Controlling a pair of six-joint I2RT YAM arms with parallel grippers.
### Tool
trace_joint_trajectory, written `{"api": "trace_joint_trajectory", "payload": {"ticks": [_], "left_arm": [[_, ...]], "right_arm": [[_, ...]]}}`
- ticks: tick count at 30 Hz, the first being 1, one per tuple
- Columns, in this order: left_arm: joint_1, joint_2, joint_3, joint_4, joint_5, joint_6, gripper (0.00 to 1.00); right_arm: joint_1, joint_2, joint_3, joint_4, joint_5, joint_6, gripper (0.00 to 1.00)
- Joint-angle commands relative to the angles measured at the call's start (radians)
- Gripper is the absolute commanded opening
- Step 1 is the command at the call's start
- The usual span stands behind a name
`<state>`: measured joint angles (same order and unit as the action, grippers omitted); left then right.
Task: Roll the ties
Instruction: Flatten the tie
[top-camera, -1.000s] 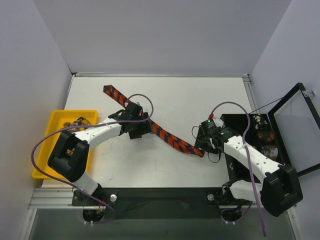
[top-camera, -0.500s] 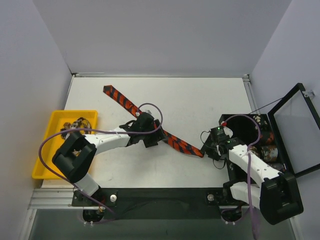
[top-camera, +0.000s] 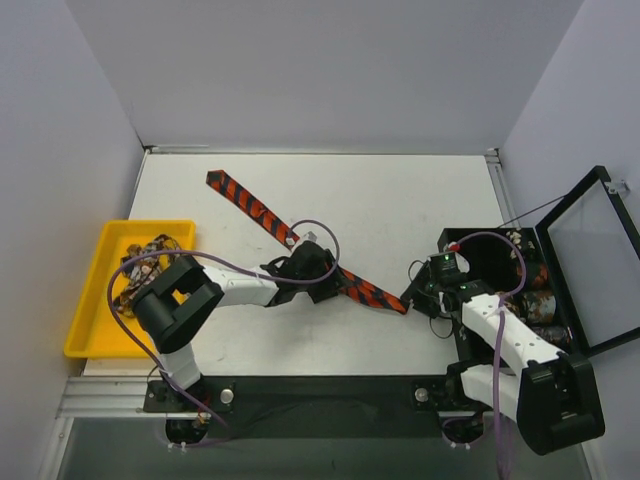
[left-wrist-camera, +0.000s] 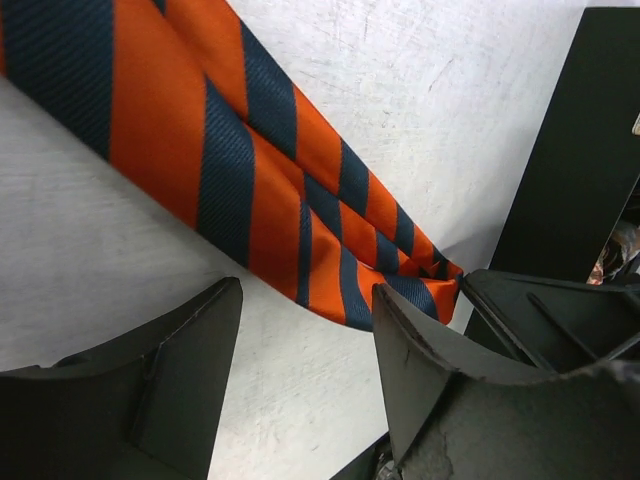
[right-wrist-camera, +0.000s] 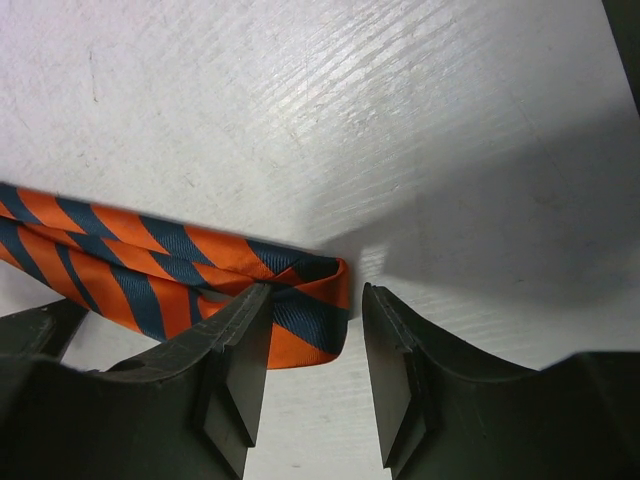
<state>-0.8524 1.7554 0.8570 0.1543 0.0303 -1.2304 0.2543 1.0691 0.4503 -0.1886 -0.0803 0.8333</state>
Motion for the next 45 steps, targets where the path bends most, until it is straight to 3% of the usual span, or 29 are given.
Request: {"api": "trace_joint_trajectory", "payload": {"ticks": [1,22,29,36,39,45], "left_arm": [[-0.019,0.032,0.042,0.099,-0.023,-0.026,0.65],[0.001,0.078,0.106,0.257,-0.023,0.072,0.41],[0.026,0.119,0.091,0.281,-0.013,0.069,0.4],[0.055,0.151,0.066,0.381,-0.001,0.043,0.32],[0.065,0.151,0.065,0.399,0.013,0.042,0.28],[0.067,0.121,0.045,0.409,0.046,0.055,0.3]], "right_arm": [[-0.015,-0.017,-0.019,0.008,-0.021,-0.014,0.41],[-0.043,-0.057,-0.067,0.009,-0.049,-0.046,0.39],[-0.049,-0.072,-0.094,0.012,-0.036,-0.043,0.38],[-0.058,-0.098,-0.127,0.011,-0.027,-0.025,0.32],[-0.058,-0.112,-0.124,0.009,-0.039,-0.033,0.32],[-0.058,-0.187,-0.058,-0.052,-0.056,-0.043,0.38]]}}
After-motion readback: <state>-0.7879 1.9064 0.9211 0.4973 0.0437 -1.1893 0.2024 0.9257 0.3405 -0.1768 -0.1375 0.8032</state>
